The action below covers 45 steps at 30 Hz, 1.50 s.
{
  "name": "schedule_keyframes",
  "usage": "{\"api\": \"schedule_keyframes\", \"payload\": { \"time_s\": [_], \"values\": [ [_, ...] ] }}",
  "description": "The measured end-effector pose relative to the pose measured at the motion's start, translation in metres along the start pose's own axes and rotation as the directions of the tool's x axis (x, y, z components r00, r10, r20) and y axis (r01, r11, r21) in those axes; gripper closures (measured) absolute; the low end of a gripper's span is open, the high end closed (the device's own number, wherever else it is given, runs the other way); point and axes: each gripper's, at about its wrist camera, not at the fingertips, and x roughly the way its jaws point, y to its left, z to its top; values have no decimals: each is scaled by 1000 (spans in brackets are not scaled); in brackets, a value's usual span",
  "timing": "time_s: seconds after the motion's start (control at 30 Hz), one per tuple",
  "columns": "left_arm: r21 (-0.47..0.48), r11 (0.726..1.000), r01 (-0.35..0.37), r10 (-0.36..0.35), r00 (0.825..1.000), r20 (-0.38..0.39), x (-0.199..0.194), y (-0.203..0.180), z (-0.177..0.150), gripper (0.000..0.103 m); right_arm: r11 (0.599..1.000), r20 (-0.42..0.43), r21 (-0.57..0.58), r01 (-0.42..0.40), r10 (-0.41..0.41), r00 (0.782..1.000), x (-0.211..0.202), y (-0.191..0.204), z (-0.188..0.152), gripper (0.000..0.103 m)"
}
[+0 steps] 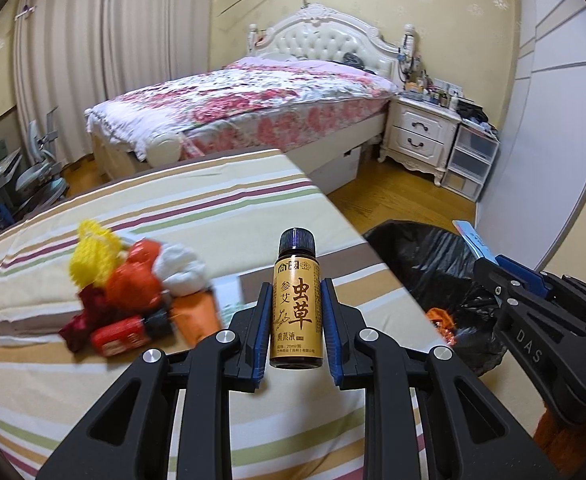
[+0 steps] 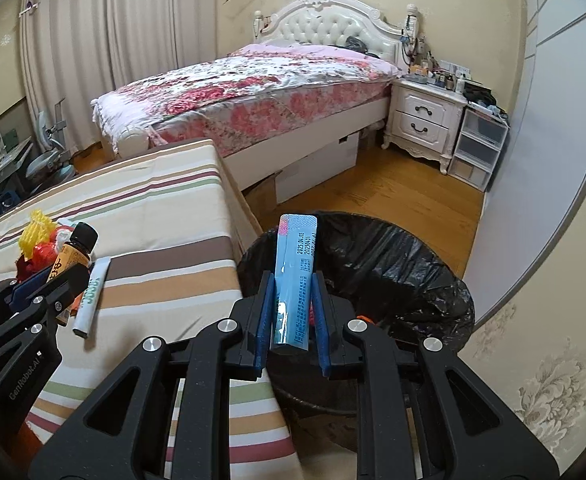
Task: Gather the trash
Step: 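Carry the gold bottle and blue tube over the bin and release both, then move both open tools back over the remaining trash pile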
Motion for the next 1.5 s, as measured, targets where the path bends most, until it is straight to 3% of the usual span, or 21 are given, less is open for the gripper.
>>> {"api": "schedule_keyframes", "payload": {
  "time_s": [0.47,1.13,1.2,1.27,1.37,1.5],
  "values": [
    [84,996,22,-18,999,-46,54,-55,16,78,993,-7,97,67,-66,998,24,-44,7,84],
    [141,990,29,-16,995,-94,88,-88,28,78,979,-55,172,106,-98,994,54,-79,6,83],
    [144,989,26,-13,995,-95,90,-90,28,73,979,-59,176,105,-96,994,55,-79,5,83],
    [143,989,26,-13,996,-91,90,-90,28,53,978,-63,181,107,-97,993,57,-80,5,82],
    [144,989,22,-11,997,-75,88,-90,29,45,976,-61,187,112,-103,993,58,-81,6,74],
    [146,989,23,-12,997,-75,88,-90,29,37,974,-61,195,118,-108,992,57,-82,5,73]
  ]
}}
